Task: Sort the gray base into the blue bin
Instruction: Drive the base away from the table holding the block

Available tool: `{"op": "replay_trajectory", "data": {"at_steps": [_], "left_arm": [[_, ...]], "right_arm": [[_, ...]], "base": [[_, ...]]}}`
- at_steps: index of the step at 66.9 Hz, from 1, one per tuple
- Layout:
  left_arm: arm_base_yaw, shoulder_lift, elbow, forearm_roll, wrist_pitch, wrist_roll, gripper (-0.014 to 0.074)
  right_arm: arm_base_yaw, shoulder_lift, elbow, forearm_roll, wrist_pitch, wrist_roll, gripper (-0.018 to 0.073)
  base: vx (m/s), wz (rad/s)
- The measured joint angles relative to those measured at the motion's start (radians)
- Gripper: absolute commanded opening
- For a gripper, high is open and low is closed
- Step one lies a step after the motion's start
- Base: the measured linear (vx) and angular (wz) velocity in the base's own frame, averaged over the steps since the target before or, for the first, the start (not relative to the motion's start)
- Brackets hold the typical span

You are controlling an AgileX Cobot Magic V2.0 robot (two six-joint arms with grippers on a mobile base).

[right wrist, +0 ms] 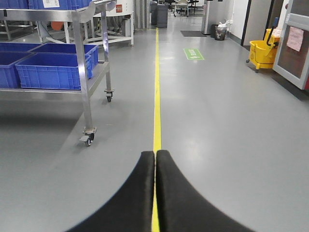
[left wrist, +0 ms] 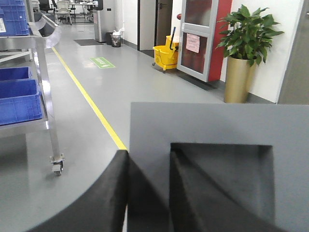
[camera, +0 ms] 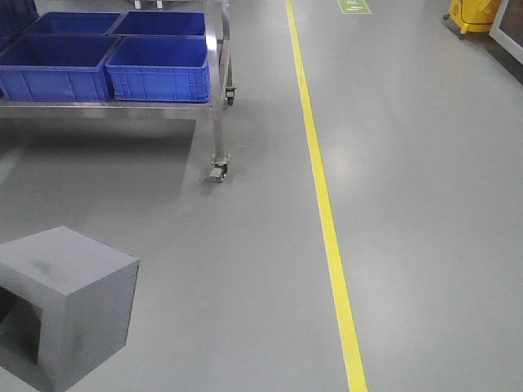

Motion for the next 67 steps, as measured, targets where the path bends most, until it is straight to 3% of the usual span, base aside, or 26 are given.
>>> {"op": "replay_trajectory", "data": {"at_steps": [67], "left_arm": [[0.000, 0.000, 0.000, 0.000, 0.000, 0.001, -0.0007]], "right_arm": [[0.000, 0.000, 0.000, 0.000, 0.000, 0.000, -0.0005]], "base": [[0.42, 0.04]]}}
